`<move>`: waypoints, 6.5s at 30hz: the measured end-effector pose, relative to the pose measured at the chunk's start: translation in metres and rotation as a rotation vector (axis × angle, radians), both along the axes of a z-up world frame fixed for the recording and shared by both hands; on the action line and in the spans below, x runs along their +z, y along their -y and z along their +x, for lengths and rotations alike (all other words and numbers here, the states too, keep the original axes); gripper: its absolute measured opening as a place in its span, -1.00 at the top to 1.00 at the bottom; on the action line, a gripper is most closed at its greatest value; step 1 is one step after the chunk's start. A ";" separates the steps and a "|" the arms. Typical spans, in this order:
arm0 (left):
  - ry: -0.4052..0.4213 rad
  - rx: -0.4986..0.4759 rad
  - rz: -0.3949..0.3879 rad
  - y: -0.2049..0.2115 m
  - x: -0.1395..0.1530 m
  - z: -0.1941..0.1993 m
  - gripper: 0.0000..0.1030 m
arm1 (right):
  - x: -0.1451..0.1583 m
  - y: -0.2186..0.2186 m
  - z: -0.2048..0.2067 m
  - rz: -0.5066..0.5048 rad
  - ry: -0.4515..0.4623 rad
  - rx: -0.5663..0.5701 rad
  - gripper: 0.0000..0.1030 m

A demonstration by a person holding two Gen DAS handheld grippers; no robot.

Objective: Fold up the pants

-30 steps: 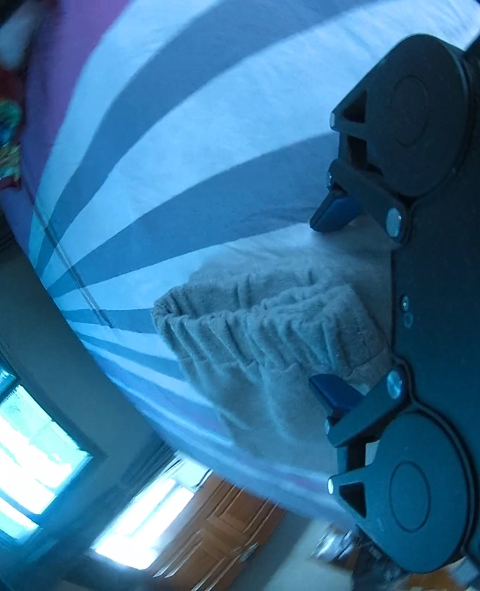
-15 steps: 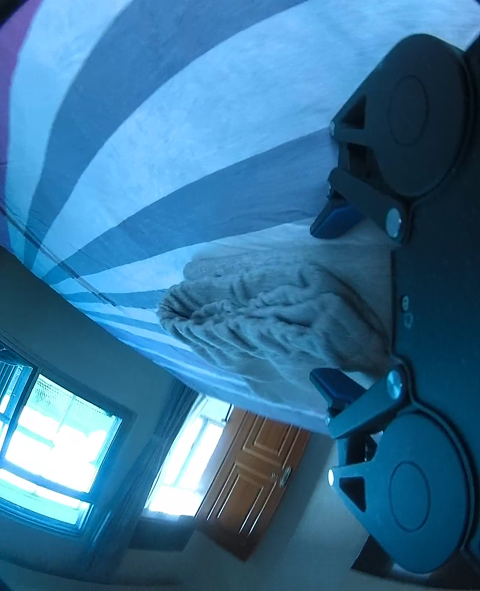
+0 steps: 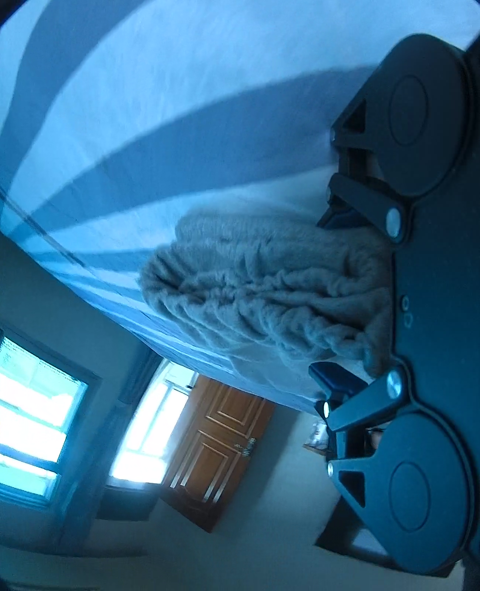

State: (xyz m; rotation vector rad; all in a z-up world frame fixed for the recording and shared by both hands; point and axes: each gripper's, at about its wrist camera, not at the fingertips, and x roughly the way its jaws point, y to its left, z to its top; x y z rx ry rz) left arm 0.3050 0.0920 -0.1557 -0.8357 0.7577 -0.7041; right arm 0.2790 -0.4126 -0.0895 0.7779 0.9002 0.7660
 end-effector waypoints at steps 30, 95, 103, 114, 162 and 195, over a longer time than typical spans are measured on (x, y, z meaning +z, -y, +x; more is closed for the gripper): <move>-0.020 0.019 -0.060 0.003 -0.007 -0.045 0.41 | -0.004 0.026 -0.018 0.023 -0.036 0.128 -0.04; -0.004 0.202 -0.025 -0.097 -0.013 0.077 0.28 | 0.000 -0.088 0.135 -0.047 0.072 0.110 0.03; -0.024 0.202 0.016 -0.088 -0.005 0.072 0.12 | 0.010 -0.093 0.133 -0.097 0.076 0.108 -0.03; -0.026 0.131 -0.001 -0.074 0.009 0.072 -0.33 | 0.013 -0.096 0.133 -0.095 0.069 0.117 -0.17; 0.255 0.557 0.755 0.072 0.150 -0.325 -1.00 | 0.151 -0.105 -0.278 -0.700 0.590 -0.266 -0.99; 0.282 0.561 0.750 0.077 0.152 -0.327 -1.00 | 0.147 -0.110 -0.280 -0.710 0.562 -0.277 -0.99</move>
